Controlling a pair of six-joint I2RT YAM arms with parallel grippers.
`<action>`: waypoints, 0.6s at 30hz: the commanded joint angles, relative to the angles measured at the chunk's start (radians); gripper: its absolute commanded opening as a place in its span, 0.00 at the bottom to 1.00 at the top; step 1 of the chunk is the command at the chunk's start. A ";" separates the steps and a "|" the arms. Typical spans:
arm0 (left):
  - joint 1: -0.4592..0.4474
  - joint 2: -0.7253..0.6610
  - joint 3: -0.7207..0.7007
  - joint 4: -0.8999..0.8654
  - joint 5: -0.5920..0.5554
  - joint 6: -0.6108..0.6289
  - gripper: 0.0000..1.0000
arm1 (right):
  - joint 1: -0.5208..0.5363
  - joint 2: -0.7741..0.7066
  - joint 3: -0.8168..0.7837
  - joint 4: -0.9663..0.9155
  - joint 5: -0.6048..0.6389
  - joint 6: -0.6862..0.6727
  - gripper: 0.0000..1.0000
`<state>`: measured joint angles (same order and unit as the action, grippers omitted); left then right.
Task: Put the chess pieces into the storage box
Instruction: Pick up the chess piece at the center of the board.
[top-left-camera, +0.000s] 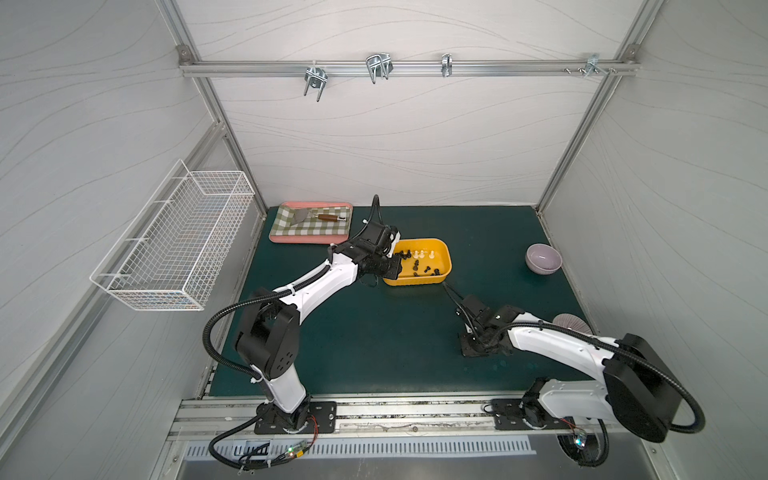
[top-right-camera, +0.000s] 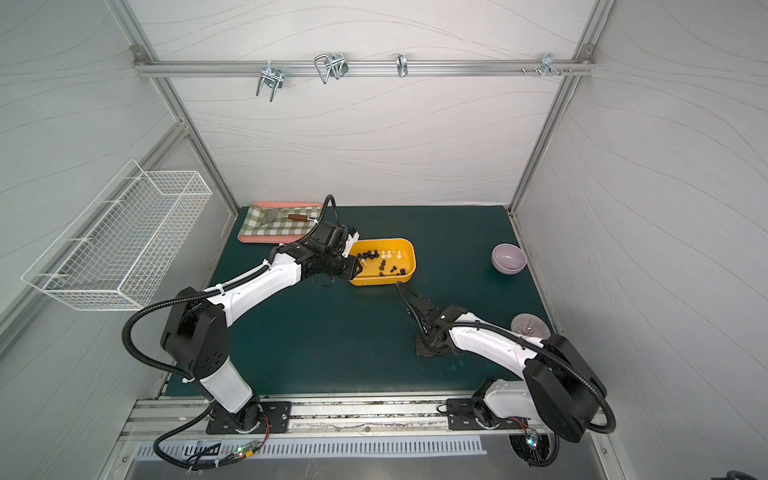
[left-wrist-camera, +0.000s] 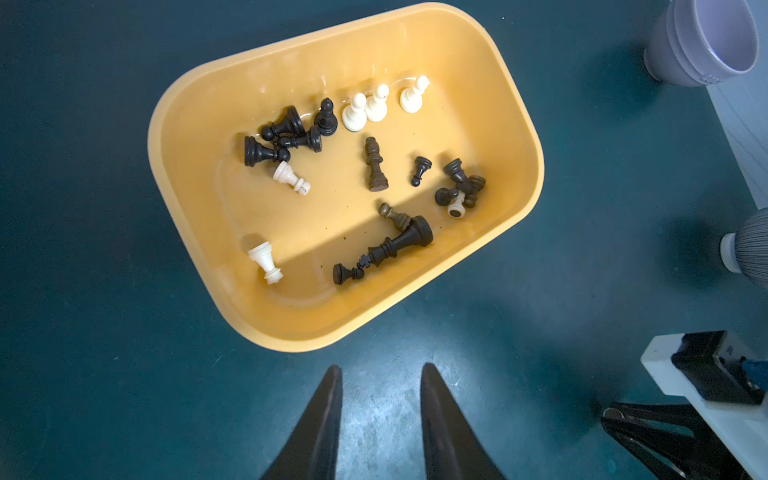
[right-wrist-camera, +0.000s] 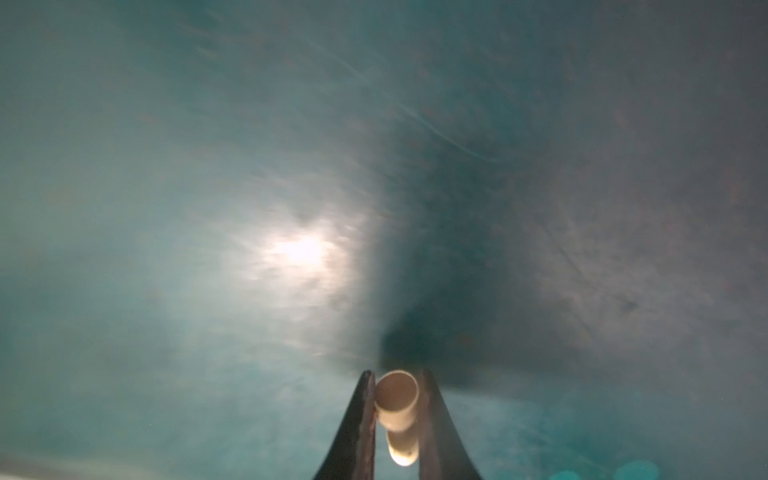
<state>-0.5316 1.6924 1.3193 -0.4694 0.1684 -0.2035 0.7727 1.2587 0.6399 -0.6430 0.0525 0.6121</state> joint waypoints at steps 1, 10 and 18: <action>0.003 -0.039 -0.010 0.037 0.011 -0.007 0.33 | -0.040 -0.044 0.053 -0.003 -0.065 -0.024 0.14; 0.005 -0.121 -0.080 0.043 0.003 -0.013 0.34 | -0.180 -0.017 0.264 -0.040 -0.169 -0.161 0.14; 0.005 -0.232 -0.166 0.026 -0.002 -0.016 0.34 | -0.256 0.144 0.524 -0.024 -0.209 -0.254 0.13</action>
<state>-0.5308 1.5082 1.1706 -0.4545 0.1699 -0.2138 0.5308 1.3632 1.0946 -0.6613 -0.1261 0.4160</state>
